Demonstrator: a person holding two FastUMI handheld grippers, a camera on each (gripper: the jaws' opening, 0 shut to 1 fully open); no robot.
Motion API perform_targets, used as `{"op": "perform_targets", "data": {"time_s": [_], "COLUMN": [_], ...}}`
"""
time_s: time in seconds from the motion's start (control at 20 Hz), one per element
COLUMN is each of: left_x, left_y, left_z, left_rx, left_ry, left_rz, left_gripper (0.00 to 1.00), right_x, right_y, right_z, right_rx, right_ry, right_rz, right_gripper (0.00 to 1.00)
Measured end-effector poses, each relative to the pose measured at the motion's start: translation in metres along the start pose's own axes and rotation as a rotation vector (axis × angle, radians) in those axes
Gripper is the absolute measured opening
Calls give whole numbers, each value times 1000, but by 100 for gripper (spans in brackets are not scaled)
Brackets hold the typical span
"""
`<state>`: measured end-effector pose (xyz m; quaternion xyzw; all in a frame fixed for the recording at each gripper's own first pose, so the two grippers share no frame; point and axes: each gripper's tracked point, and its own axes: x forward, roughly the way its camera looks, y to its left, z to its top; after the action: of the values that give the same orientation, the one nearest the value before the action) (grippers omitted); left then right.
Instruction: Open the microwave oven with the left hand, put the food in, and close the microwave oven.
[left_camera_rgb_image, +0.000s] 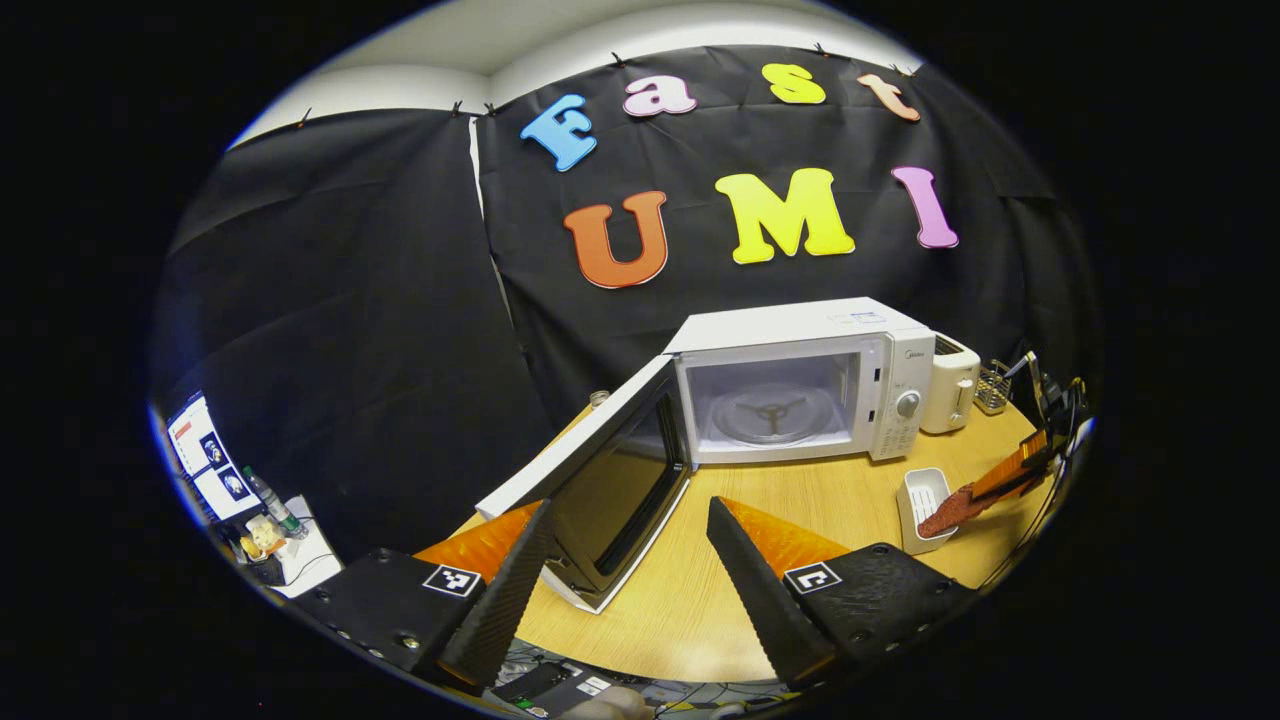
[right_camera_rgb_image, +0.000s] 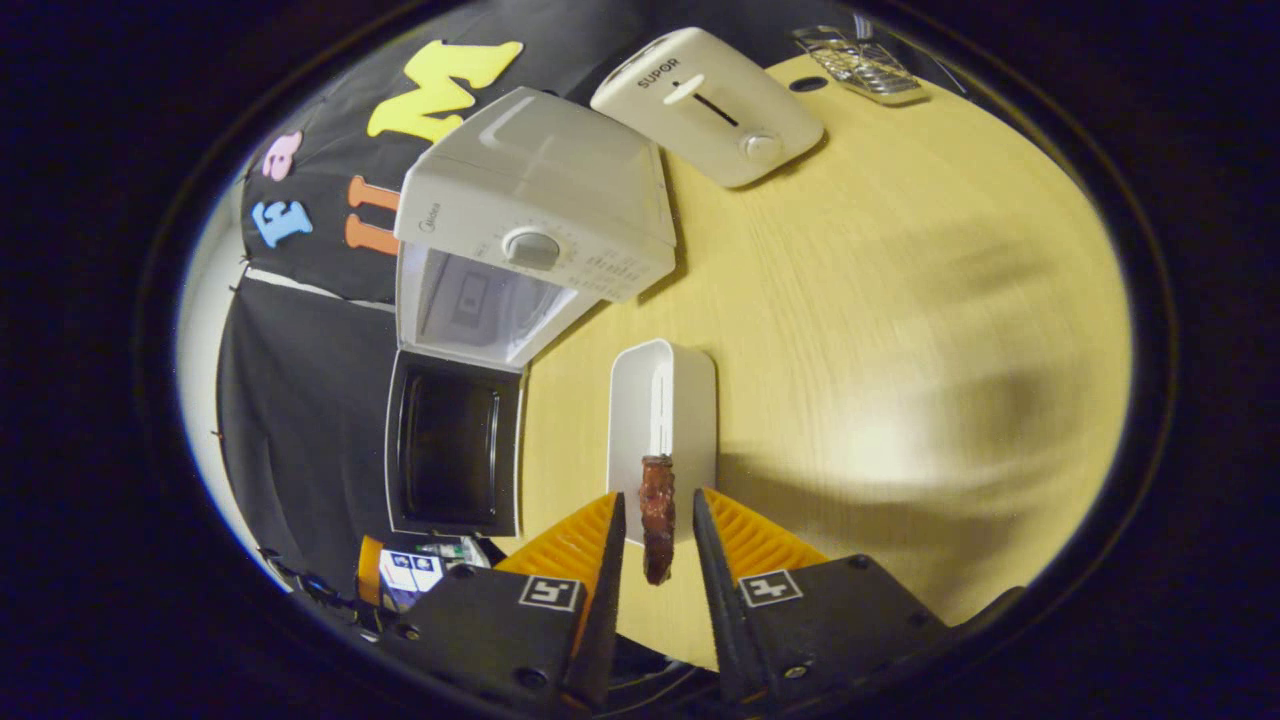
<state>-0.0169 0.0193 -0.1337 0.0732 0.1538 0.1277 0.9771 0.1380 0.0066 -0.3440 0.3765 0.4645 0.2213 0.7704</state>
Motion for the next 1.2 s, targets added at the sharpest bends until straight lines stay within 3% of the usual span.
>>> {"op": "perform_targets", "data": {"time_s": [0.05,0.1,0.15,0.25,0.3,0.5,0.7,0.85,1.2], "left_x": [-1,-2,-4,-8,-10,-19,-17,-10,10], "left_y": [-5,-9,-13,-19,-22,-32,-41,-51,-37], "left_z": [2,-1,0,3,3,7,16,15,4], "left_rx": [1,1,0,-6,-7,-2,7,-4,67], "left_ry": [3,16,23,31,34,36,-9,-18,-36], "left_rz": [6,16,23,43,51,52,-13,-103,-322], "left_gripper": [95,94,94,94,94,94,94,94,94], "right_x": [2,2,5,1,-2,-22,-37,-30,66], "right_y": [-1,-1,-1,-1,-1,22,73,125,209], "right_z": [0,-1,0,2,4,18,31,35,64], "right_rx": [18,39,42,-17,-58,-195,-258,-280,-206], "right_ry": [22,42,63,69,73,34,-79,-197,-547], "right_rz": [9,16,21,11,-1,-8,13,49,67], "right_gripper": [37,12,7,10,17,16,16,16,16]}}
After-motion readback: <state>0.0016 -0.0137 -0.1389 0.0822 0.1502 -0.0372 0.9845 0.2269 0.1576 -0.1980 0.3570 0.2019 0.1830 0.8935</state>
